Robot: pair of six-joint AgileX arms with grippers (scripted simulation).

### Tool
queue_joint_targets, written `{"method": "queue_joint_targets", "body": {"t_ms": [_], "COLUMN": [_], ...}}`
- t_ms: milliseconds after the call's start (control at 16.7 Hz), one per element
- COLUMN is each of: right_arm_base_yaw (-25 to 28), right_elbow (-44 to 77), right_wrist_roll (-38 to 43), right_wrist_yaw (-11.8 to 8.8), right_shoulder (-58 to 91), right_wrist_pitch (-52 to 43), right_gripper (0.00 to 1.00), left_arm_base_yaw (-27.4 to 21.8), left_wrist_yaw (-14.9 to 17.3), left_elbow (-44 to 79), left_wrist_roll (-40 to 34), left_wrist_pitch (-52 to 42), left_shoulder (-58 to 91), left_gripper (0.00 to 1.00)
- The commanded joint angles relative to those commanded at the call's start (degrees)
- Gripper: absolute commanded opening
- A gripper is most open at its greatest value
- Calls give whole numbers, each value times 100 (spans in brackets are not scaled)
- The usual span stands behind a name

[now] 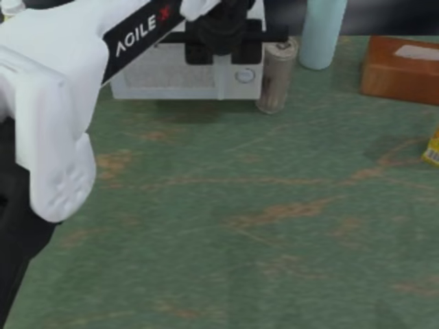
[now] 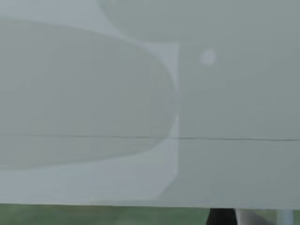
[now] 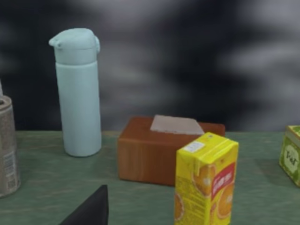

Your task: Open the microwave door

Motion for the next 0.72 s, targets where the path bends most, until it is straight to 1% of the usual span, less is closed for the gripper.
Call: {"method": "queue_joint_targets", "body": {"t_ms": [60, 120, 540, 600, 720], "right_arm_base_yaw": [0, 0, 0, 0, 0], "right_elbow": [0, 0, 0, 0, 0], "right_wrist_roll": [0, 0, 0, 0, 0], "right_wrist_yaw": [0, 0, 0, 0, 0], "right_shoulder": [0, 0, 0, 0, 0], "right_wrist_pitch": [0, 0, 0, 0, 0], "right_gripper": [100, 100, 100, 100, 100], "left_arm_base_yaw": [0, 0, 0, -140, -147], "left_wrist_yaw": [0, 0, 0, 54, 29], "left_elbow": [0, 0, 0, -225, -325], "left_wrist_roll": [0, 0, 0, -30, -33], "left_wrist_pitch": [0, 0, 0, -13, 47], "left_shoulder": [0, 0, 0, -125, -193], "left_gripper": [2, 0, 0, 0, 0]}}
